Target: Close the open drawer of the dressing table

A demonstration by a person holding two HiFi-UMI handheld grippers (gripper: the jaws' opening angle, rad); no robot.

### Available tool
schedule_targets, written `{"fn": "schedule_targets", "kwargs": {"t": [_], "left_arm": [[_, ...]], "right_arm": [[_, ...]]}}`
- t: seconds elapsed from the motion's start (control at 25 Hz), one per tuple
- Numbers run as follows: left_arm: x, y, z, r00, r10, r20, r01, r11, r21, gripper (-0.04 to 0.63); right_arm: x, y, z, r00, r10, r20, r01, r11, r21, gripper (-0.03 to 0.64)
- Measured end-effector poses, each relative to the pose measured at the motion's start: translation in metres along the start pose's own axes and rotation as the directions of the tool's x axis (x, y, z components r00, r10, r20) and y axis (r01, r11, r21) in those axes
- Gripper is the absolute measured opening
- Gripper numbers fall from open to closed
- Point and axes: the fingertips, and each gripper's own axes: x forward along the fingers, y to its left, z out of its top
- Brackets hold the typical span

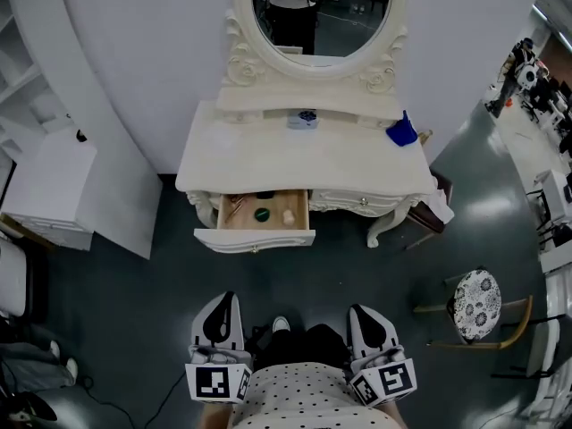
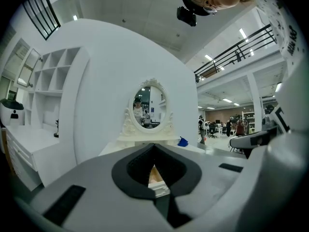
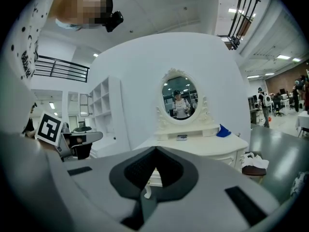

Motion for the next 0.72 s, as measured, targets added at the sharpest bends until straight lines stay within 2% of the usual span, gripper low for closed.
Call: {"fn": "schedule_targets", "kwargs": {"t": [0.32, 0.48, 0.72], "left_arm": [[0.030, 0.011, -0.012, 0.999, 0.022, -0.039, -0.023, 0.999, -0.026, 0.009], [0.059, 0.016, -0.009, 0.997, 0.063, -0.046, -0.064, 0.998, -0.024, 0.009], [0.114, 0.027, 0.013, 0.990, 0.142, 0.002, -0.142, 0.990, -0.007, 0.009]], "right_arm": [[0.036, -0.016, -0.004, 0.999, 0.015, -0.039, -0.015, 1.000, 0.014, 0.008], [0.066, -0.036, 0.003, 0.998, 0.045, -0.050, -0.045, 0.999, 0.010, 0.008], [0.115, -0.077, 0.032, 0.995, 0.091, -0.030, -0.092, 0.996, -0.016, 0.008]]}}
